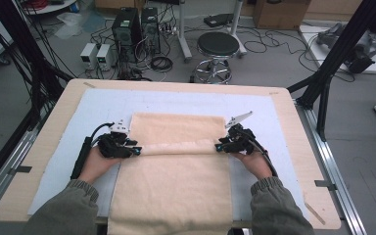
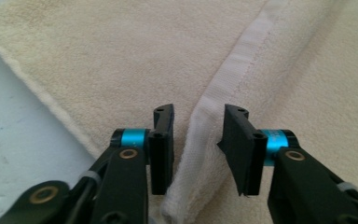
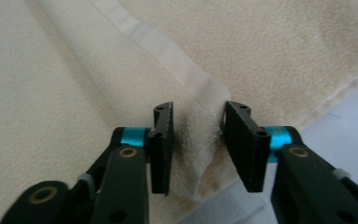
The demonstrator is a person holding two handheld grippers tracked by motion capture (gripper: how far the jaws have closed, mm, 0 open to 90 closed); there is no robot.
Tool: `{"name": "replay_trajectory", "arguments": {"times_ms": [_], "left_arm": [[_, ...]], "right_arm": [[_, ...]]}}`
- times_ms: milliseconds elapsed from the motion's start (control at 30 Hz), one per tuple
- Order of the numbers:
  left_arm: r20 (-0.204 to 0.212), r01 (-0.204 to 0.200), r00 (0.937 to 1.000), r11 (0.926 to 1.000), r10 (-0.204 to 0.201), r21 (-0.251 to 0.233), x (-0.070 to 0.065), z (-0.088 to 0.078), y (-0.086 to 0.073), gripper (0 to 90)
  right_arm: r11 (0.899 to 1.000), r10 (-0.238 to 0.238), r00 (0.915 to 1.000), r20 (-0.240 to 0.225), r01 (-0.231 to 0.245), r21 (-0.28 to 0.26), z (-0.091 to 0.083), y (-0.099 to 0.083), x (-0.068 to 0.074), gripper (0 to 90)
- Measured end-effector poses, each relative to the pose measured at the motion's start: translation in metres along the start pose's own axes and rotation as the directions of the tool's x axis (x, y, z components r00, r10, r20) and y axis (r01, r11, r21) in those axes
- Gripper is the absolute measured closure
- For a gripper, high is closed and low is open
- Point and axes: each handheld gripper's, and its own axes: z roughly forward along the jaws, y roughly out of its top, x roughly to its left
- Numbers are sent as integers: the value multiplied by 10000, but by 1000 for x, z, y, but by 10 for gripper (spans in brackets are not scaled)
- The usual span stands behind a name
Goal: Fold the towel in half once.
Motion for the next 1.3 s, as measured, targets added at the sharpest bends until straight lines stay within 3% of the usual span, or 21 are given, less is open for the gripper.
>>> {"name": "replay_trajectory", "arguments": {"times_ms": [200, 300, 500, 633, 733, 833, 900, 933, 1033, 1100, 1200, 1300], "left_arm": [[168, -281, 9995, 9995, 283, -114, -4, -3, -6, 839], [-3, -383, 9993, 9989, 383, -275, -7, -8, -5, 865], [-226, -508, 9986, 9924, 486, -1123, -15, -35, -4, 873], [-601, -1068, 9933, 9831, 988, -1487, -36, -59, -13, 874], [-561, -1380, 9899, 9752, 1301, -1732, -56, -79, -25, 874], [-223, -1593, 9872, 9694, 1579, -1866, -79, -98, -39, 874], [132, -1864, 9813, 9648, 1922, -1853, -97, -109, -49, 872], [388, -1940, 9782, 9638, 2042, -1829, -104, -113, -54, 859], [664, -1906, 9763, 9639, 2058, -1862, -118, -117, -64, 598], [619, -1935, 9762, 9636, 2079, -1842, -117, -117, -63, 562], [435, -1729, 9819, 9656, 1845, -1943, -109, -111, -57, 525], [240, -1512, 9869, 9672, 1593, -2043, -98, -102, -53, 512]], "right_arm": [[9985, -542, 9982, -252, 545, 95, -2, 2, 9, 793], [9970, -767, 9965, -335, 769, 39, -6, 5, 15, 809], [9907, -1189, 9918, -471, 1153, -723, -28, 8, 28, 815], [9789, -1723, 9842, -407, 1665, -1186, -52, 4, 48, 817], [9627, -2235, 9735, -483, 2127, -1674, -71, -7, 68, 818], [9520, -2566, 9634, -783, 2379, -1926, -87, -25, 93, 818], [9440, -2798, 9552, -964, 2554, -2091, -96, -40, 110, 814], [9410, -2837, 9510, -1233, 2513, -2264, -99, -48, 118, 796], [9346, -2894, 9440, -1585, 2429, -2600, -102, -65, 134, 648], [9345, -2850, 9422, -1761, 2322, -2700, -101, -66, 136, 620], [9397, -2676, 9484, -1703, 2179, -2635, -94, -61, 127, 595], [9509, -2368, 9627, -1310, 2020, -2343, -83, -54, 113, 562]]}}
